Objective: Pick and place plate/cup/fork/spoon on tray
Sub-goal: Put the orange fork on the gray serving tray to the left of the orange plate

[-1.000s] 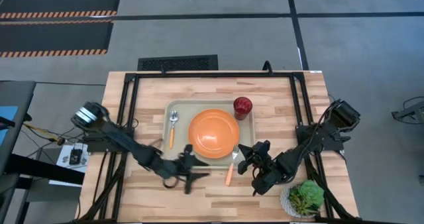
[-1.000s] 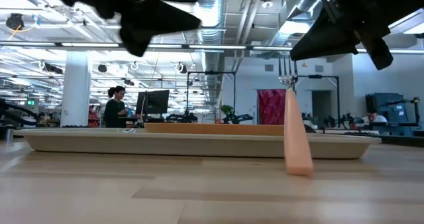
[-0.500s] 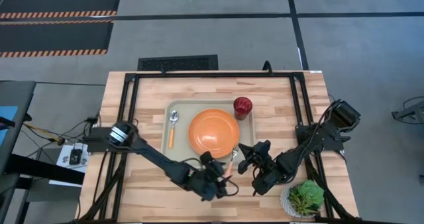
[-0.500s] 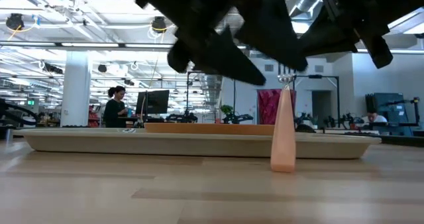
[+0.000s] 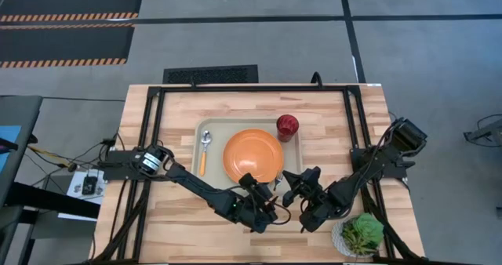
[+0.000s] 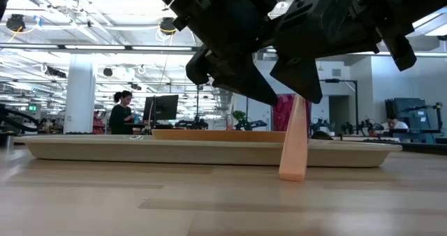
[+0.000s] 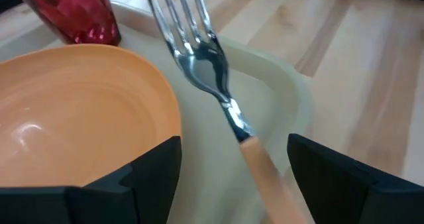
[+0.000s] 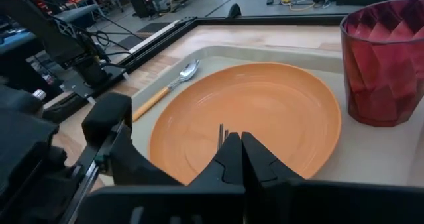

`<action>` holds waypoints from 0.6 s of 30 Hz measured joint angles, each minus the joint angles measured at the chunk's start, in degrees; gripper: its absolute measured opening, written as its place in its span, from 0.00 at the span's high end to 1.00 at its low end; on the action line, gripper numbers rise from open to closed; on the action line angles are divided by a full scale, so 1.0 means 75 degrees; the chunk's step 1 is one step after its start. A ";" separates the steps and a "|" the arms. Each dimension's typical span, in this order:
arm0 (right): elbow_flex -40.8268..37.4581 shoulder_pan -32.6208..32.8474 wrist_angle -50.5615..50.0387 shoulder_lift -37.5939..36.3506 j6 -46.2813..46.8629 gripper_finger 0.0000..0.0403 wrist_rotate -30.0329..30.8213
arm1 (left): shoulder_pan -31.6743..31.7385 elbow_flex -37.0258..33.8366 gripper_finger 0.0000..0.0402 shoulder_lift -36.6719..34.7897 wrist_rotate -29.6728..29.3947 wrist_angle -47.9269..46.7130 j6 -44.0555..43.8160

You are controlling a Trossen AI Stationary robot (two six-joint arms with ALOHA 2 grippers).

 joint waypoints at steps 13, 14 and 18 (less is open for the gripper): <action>-0.0002 0.0006 0.0146 0.0000 -0.0010 1.00 0.0053 | 0.0105 -0.0003 0.56 0.0000 0.0502 -0.0304 -0.0090; -0.0002 0.0006 0.0146 0.0000 -0.0012 1.00 0.0055 | 0.0115 -0.0003 0.58 0.0000 0.0521 -0.0351 -0.0124; -0.0002 0.0046 0.0145 0.0000 -0.0020 1.00 0.0093 | 0.0151 -0.0003 0.65 0.0000 0.0520 -0.0417 -0.0105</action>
